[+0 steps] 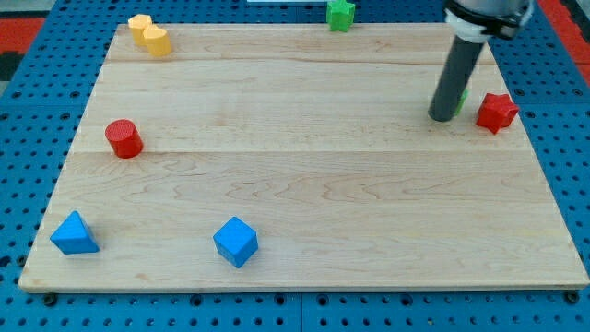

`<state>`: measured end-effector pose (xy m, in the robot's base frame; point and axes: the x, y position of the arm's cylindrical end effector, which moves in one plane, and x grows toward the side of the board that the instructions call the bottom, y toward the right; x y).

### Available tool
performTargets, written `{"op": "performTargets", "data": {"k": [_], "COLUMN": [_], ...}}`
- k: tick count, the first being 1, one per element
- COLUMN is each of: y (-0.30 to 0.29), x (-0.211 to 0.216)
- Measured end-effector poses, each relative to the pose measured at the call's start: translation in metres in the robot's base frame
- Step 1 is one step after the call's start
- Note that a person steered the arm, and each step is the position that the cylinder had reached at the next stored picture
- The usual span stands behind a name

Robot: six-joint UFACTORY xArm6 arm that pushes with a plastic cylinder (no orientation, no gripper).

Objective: Push the green circle towards the top right of the board

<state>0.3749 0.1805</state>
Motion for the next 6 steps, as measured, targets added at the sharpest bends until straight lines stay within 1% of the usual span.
{"op": "performTargets", "data": {"k": [1, 2, 4, 5, 6], "y": [0.011, 0.034, 0.029, 0.026, 0.016], "x": [0.019, 0.026, -0.037, -0.091, -0.104]}}
